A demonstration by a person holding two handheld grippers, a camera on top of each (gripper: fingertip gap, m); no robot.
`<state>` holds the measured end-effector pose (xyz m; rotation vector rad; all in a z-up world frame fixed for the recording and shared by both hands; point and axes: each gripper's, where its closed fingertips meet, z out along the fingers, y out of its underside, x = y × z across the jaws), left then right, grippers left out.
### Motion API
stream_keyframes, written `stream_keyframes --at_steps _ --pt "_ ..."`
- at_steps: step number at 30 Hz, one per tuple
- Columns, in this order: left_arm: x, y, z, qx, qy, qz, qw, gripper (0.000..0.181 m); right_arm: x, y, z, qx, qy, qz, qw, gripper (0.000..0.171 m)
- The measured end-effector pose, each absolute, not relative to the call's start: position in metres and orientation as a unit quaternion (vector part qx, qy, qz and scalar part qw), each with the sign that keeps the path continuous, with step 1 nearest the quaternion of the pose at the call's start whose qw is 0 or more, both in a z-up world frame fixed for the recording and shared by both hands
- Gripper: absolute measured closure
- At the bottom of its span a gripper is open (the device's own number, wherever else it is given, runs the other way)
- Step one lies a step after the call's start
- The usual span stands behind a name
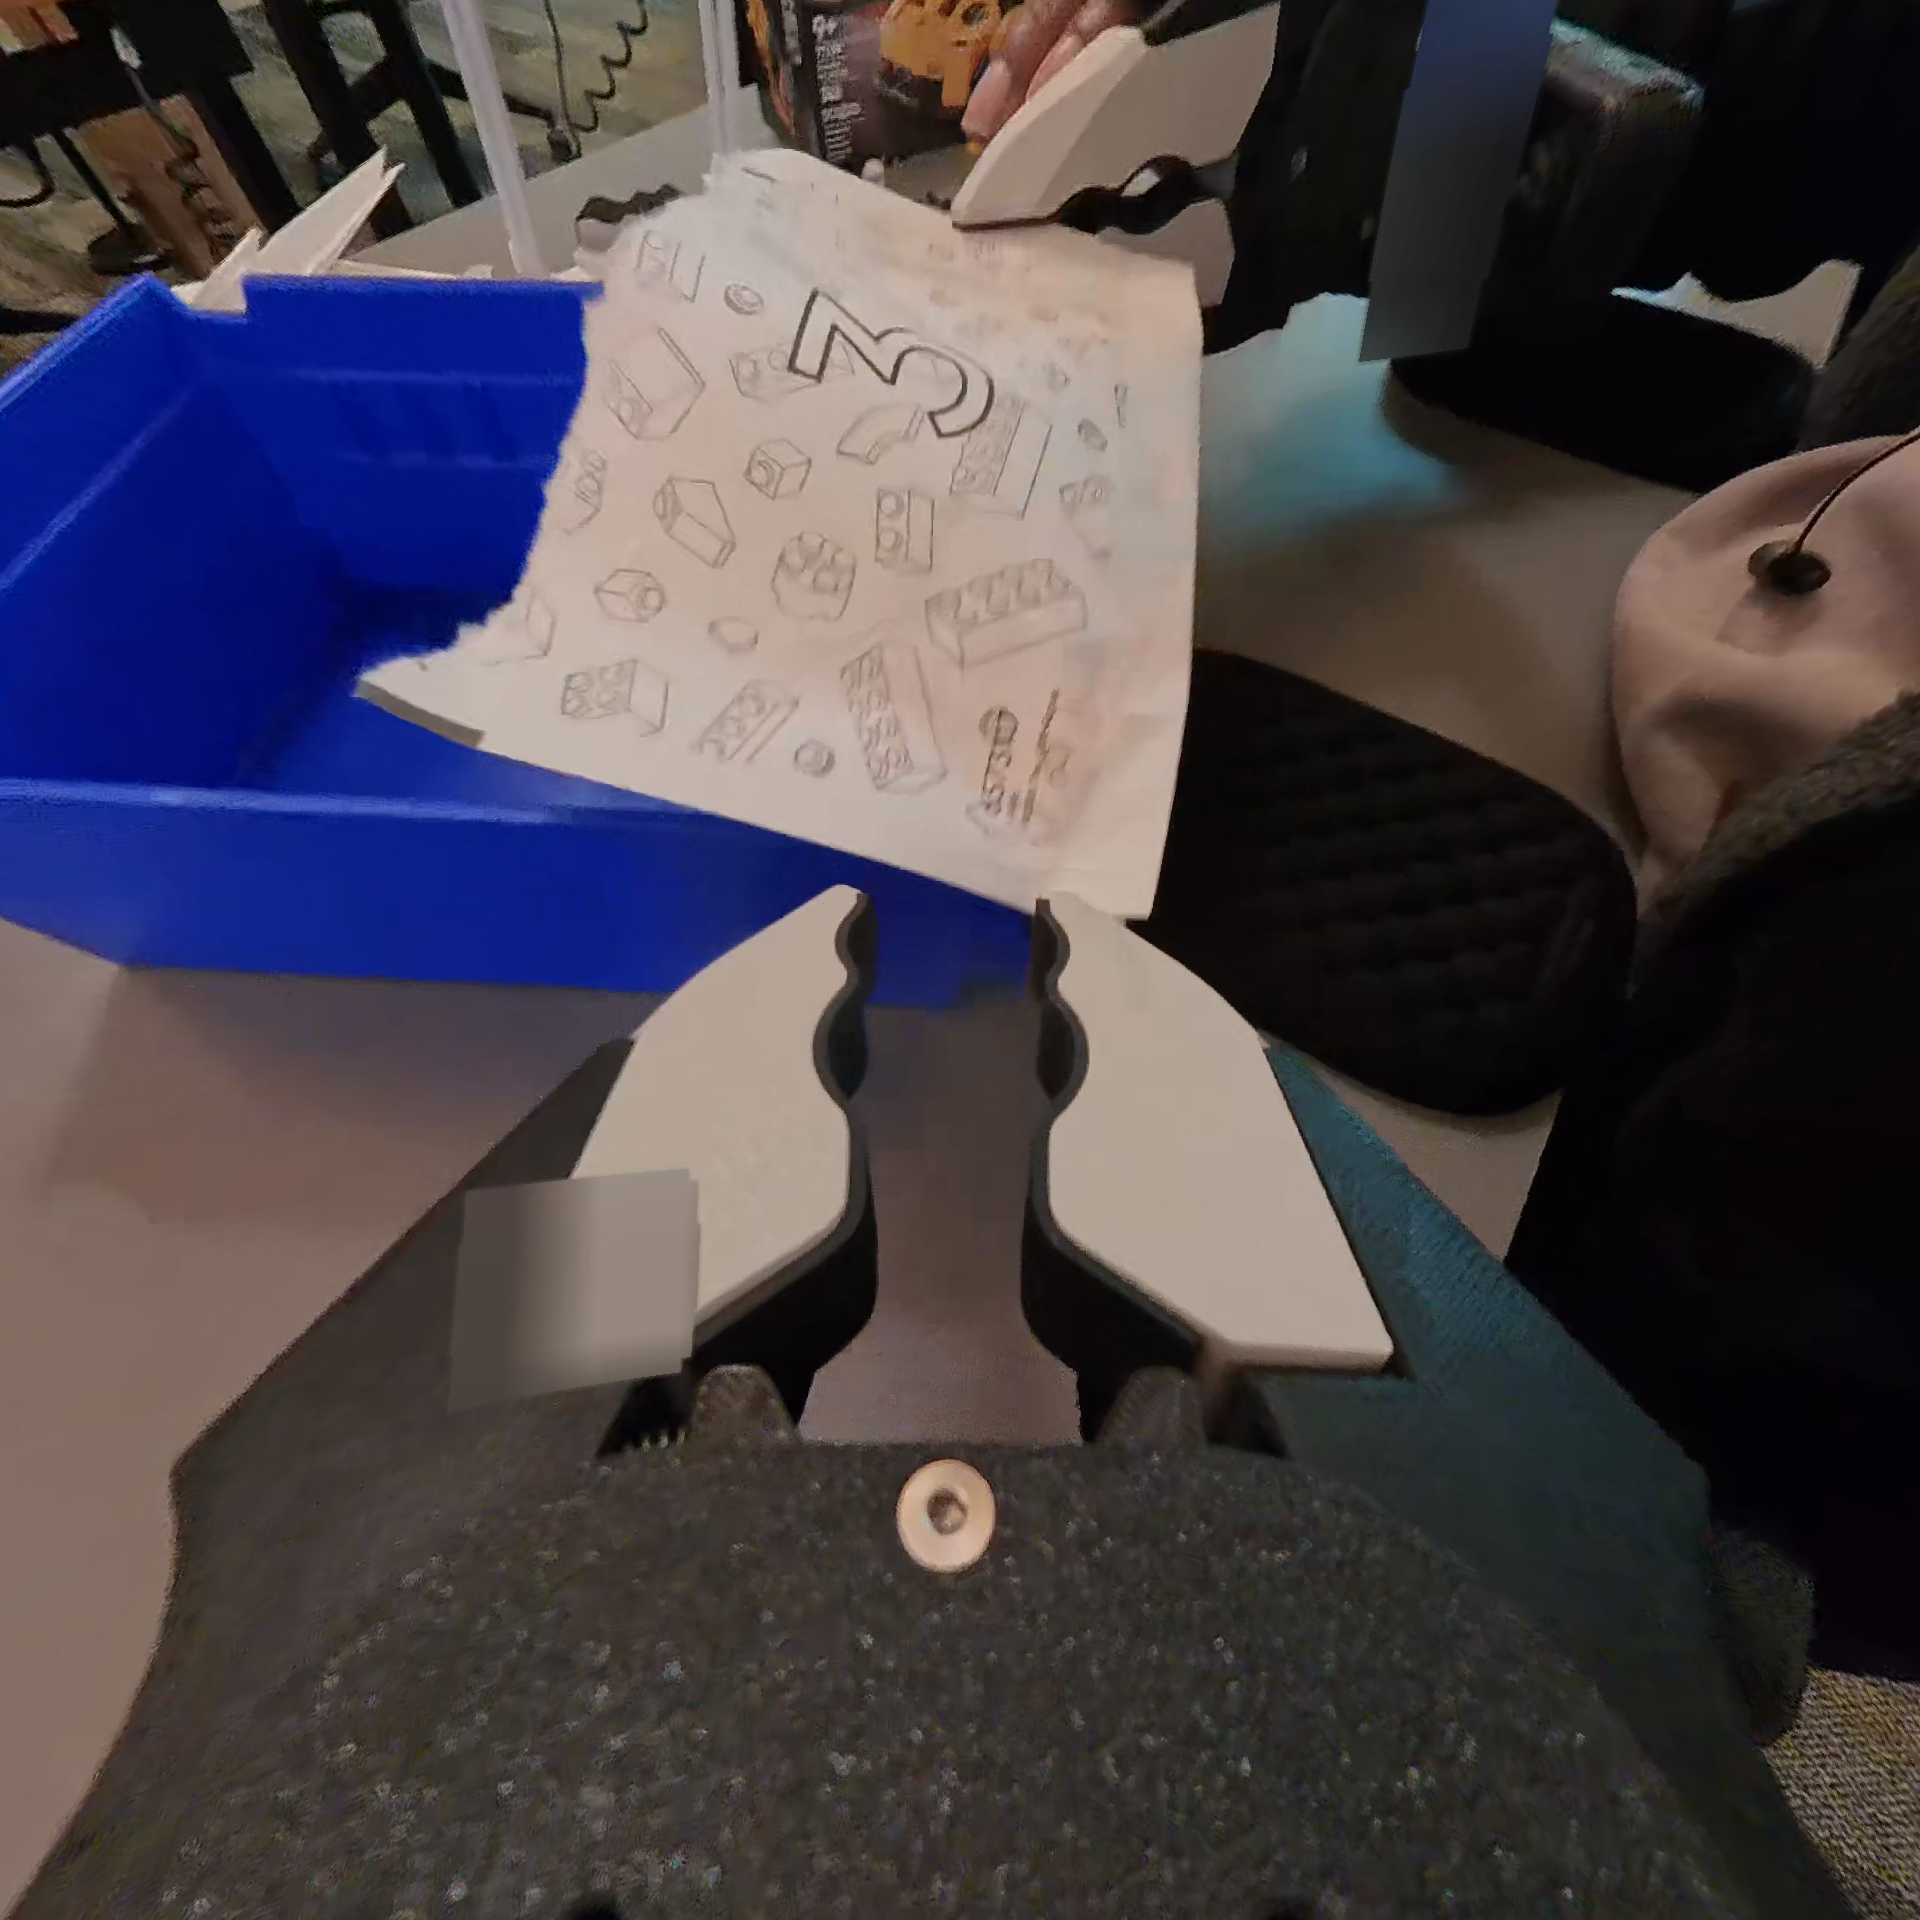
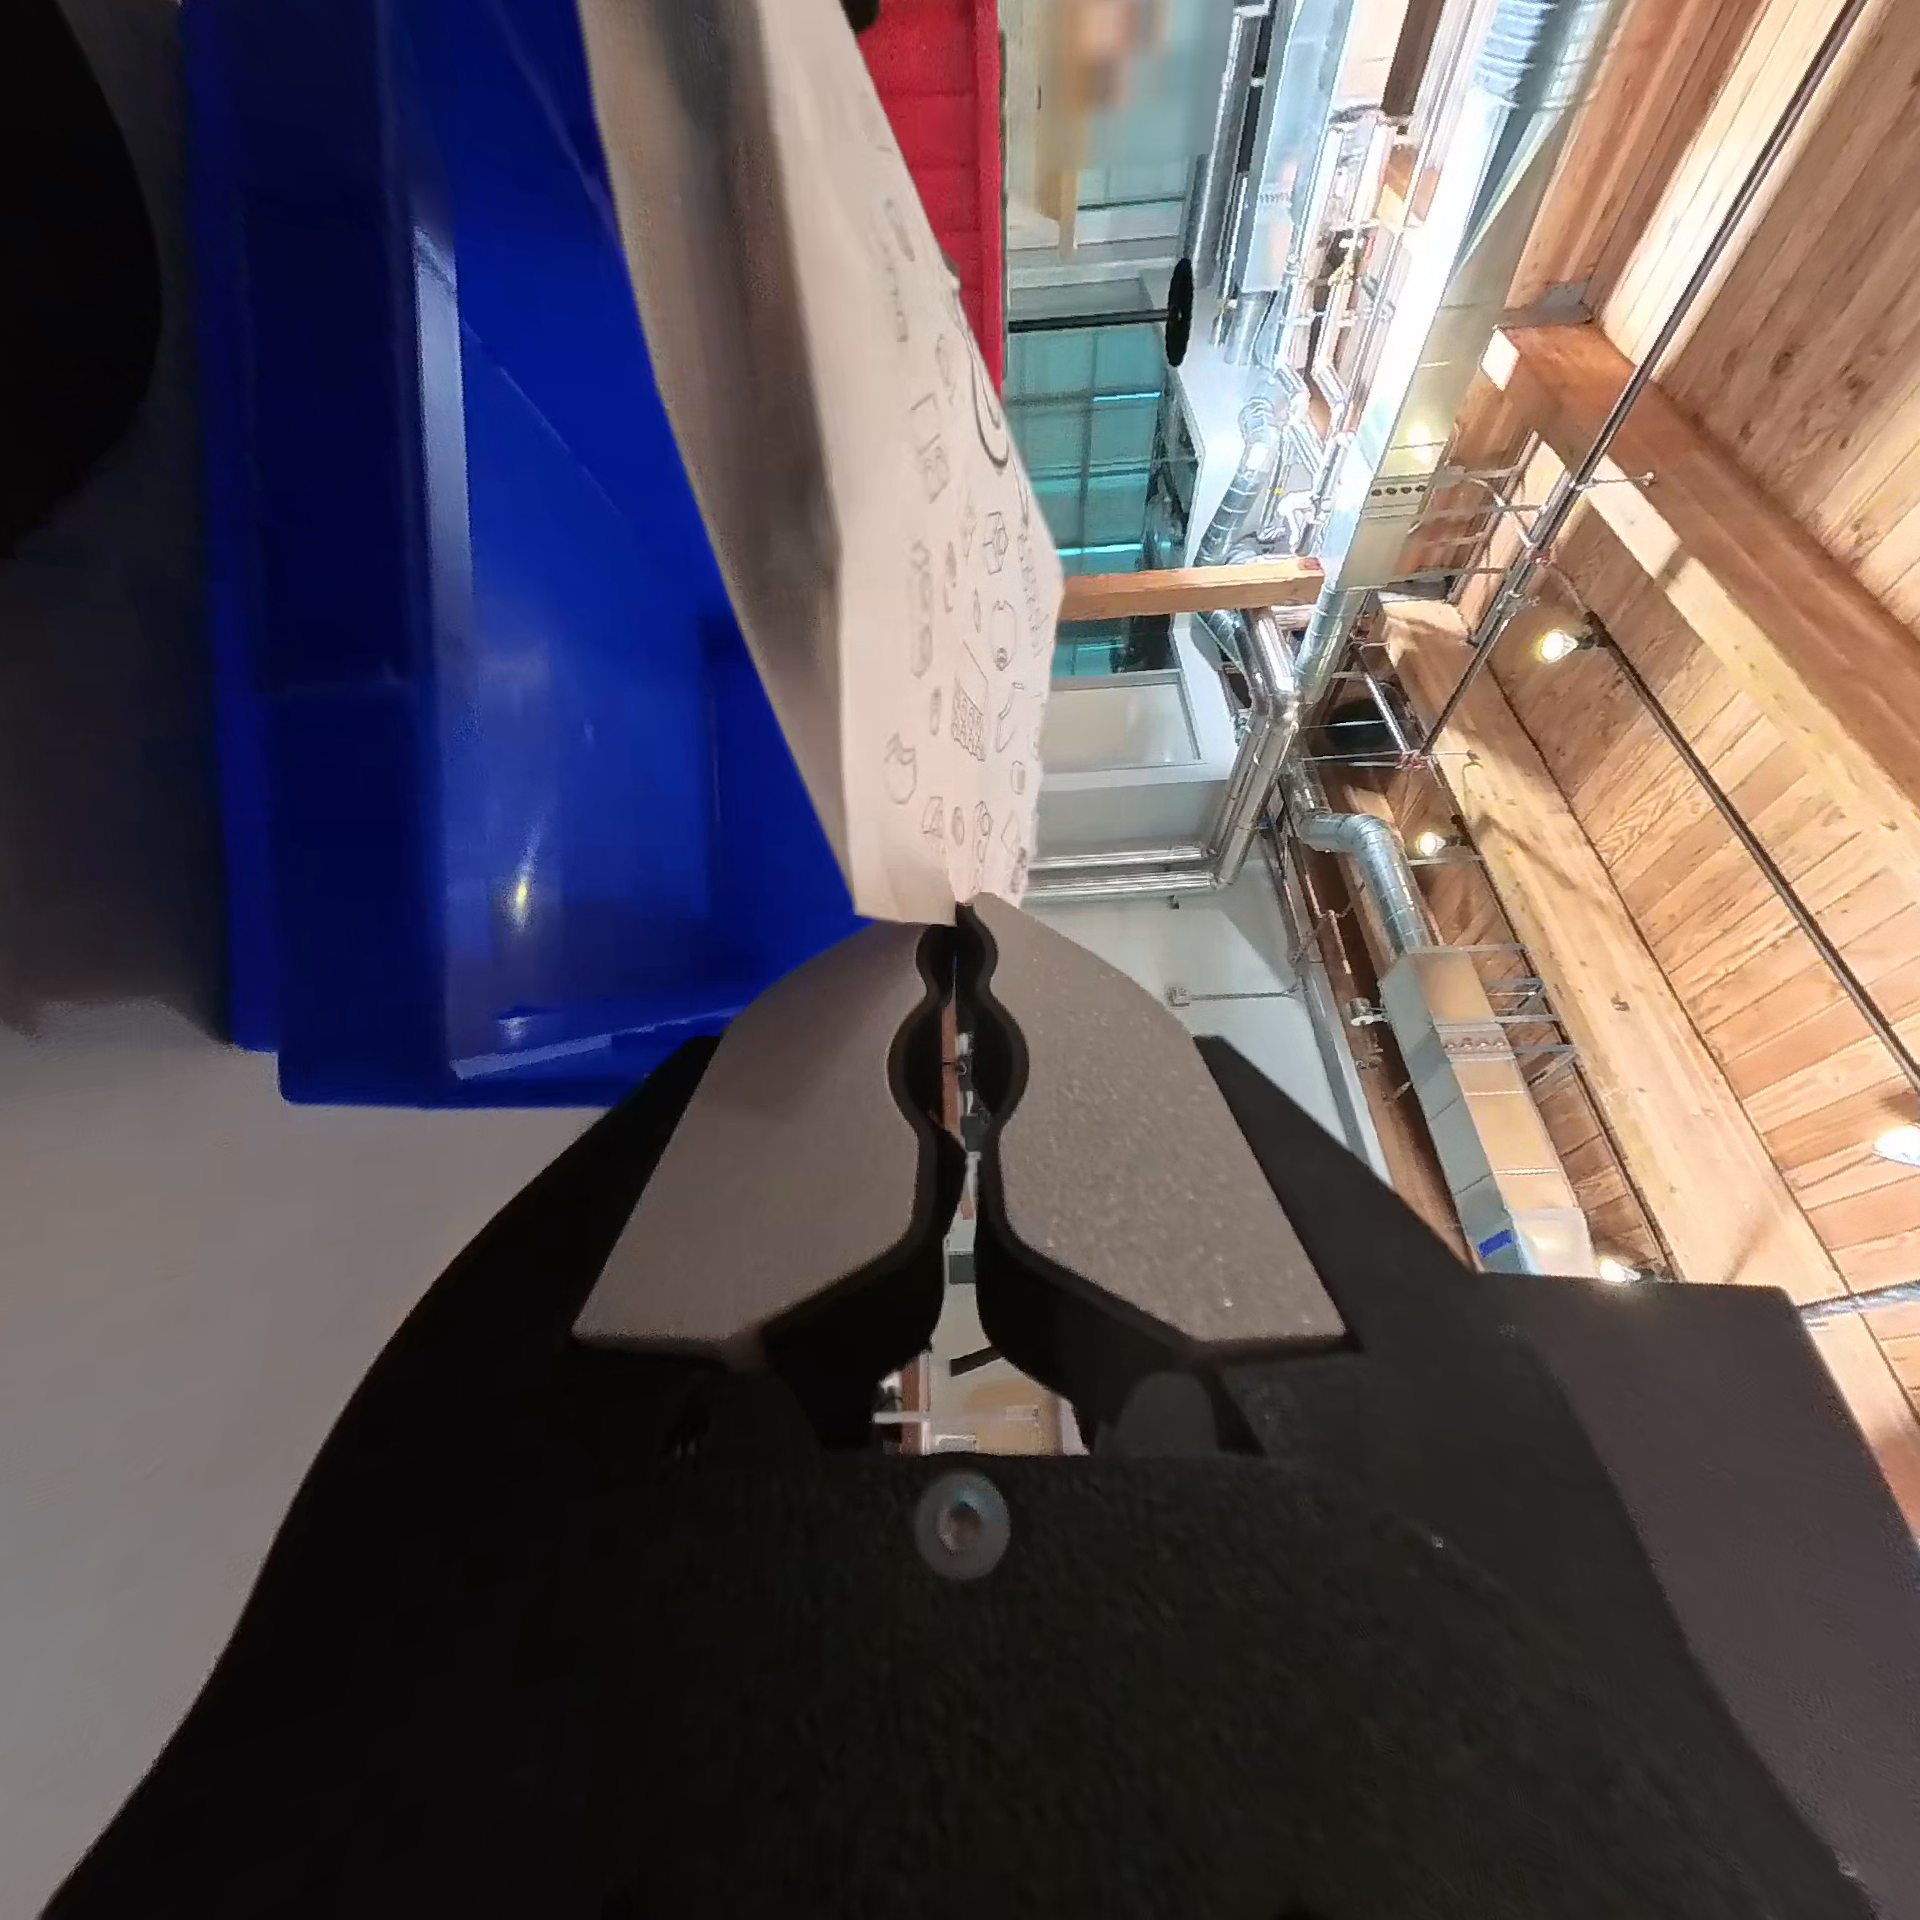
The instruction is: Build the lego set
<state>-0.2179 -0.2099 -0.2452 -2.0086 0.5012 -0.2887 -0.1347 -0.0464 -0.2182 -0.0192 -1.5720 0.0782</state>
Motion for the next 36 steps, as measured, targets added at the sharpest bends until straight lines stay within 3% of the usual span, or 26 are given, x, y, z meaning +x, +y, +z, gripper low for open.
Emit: stream_keyframes --at_steps 7,11,15,19,24,36 --pt "-0.229 -0.213 -0.24 -0.802 0.259 0.099 0.528 0.146 -0.137 -0.042 -0.23 -0.025 -0.724 0.04 0.688 0.171" --pt "-0.232 -0.213 -0.248 -0.772 0.301 0.263 0.494 0.138 -0.14 -0.04 -0.233 -0.041 -0.735 0.047 0.675 0.171" --pt "-0.226 -0.207 -0.259 -0.748 0.341 0.324 0.468 0.133 -0.142 -0.038 -0.236 -0.053 -0.746 0.051 0.662 0.171" --pt "-0.213 -0.196 -0.252 -0.727 0.379 0.325 0.471 0.142 -0.143 -0.037 -0.236 -0.066 -0.755 0.055 0.65 0.171" --pt "-0.204 -0.19 -0.238 -0.721 0.408 0.292 0.477 0.179 -0.144 -0.033 -0.234 -0.09 -0.764 0.074 0.635 0.171" --pt "-0.221 -0.175 -0.211 -0.772 0.373 0.168 0.486 0.181 -0.149 -0.024 -0.228 -0.164 -0.819 0.128 0.534 0.171"
